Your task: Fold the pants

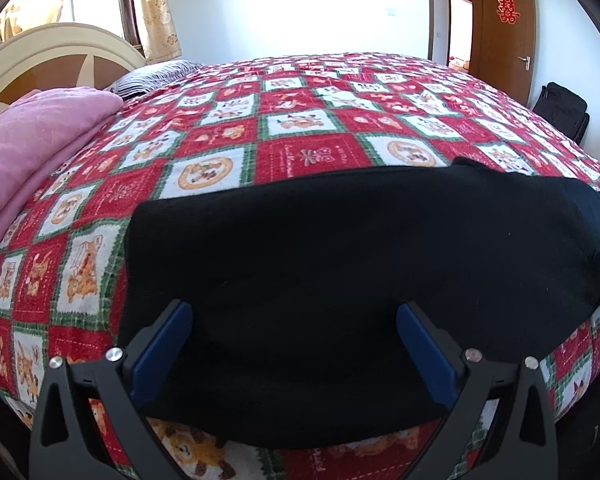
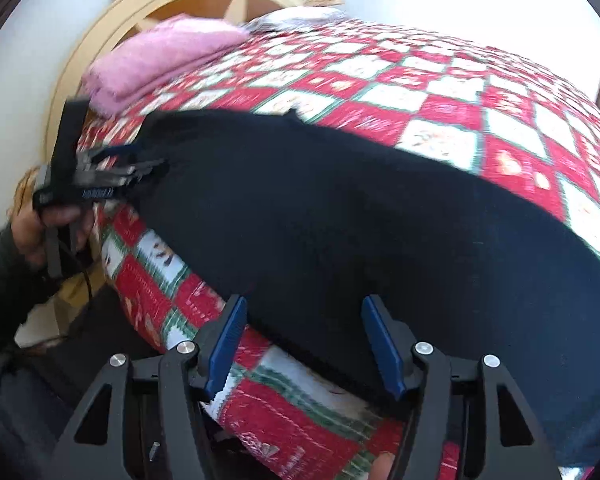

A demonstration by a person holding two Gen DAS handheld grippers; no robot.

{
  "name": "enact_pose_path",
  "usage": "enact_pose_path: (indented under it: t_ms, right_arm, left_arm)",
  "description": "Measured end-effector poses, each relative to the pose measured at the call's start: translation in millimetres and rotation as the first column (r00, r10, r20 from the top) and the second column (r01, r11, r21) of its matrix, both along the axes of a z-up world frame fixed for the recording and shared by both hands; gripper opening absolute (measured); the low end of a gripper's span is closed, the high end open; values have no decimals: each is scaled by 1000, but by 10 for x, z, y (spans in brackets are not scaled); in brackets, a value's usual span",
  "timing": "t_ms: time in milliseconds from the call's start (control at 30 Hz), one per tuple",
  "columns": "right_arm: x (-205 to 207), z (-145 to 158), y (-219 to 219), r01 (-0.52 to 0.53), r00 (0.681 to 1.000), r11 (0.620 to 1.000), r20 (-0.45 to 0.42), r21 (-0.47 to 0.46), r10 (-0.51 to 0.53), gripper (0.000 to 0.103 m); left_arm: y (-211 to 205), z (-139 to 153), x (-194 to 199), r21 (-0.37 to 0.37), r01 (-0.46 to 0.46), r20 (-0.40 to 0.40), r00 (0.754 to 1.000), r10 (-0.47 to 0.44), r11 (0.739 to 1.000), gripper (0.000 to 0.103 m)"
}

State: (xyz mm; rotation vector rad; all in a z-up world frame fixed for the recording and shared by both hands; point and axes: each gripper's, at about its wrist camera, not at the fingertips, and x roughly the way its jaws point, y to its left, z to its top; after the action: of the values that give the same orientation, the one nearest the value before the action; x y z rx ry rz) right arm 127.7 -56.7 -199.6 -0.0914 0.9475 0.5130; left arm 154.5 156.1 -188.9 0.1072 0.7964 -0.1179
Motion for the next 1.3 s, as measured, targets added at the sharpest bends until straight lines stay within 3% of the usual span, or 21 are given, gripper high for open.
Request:
enact_pose_path:
  t_ms: [167, 300, 400, 467, 600, 767, 967, 1133, 1167, 1233, 1300]
  right_arm:
    - [23, 181, -458, 141, 989, 990, 36, 15, -141, 62]
    - [65, 185, -911, 293, 956, 956, 10, 33, -293, 62]
    - [102, 70, -1098, 349, 937, 936, -37, 49, -347, 62]
    - [110, -16, -1127, 347, 937, 936, -49, 53, -345, 62]
    - [106, -20, -1057, 328, 945, 944, -27, 36, -327, 67]
    - [56, 146, -1219, 357, 934, 930, -20, 91, -356, 67]
    - [-63, 445, -1825, 472, 877, 876, 44, 101, -478, 67]
    - [-169, 309, -2542, 626, 779, 774, -24, 100, -627, 67]
    - [-168, 267, -2627, 638, 770, 765, -38, 89, -637, 67]
    - [-214, 262, -2703, 615, 786, 777, -38, 132, -616, 67]
    - [-274, 351, -2744, 608, 790, 780, -12, 147, -613, 67]
  left_arm:
    - [-38, 107, -27, -19, -15, 8, 1000, 15, 1000, 103]
    - [-172, 96, -32, -6, 17, 13, 1000, -17, 1000, 103]
    - [-161, -32, -16, -25, 15, -12, 1000, -15, 1000, 103]
    - [-122, -28, -11, -54, 11, -13, 1000, -12, 998, 103]
    - [-201, 63, -25, -35, -3, -12, 1000, 2, 999, 103]
    - [-460, 371, -58, -56, 69, 46, 997, -67, 996, 103]
    - [-820, 409, 40, -88, 159, 20, 987, -158, 983, 103]
    - [-1137, 222, 69, -53, 204, -13, 979, -205, 978, 103]
    - [-1165, 155, 90, -45, 197, -34, 979, -199, 979, 103]
    - [-1197, 60, 96, -34, 193, -55, 979, -195, 981, 103]
    - [-1205, 73, 43, -24, 194, -35, 980, -195, 981, 103]
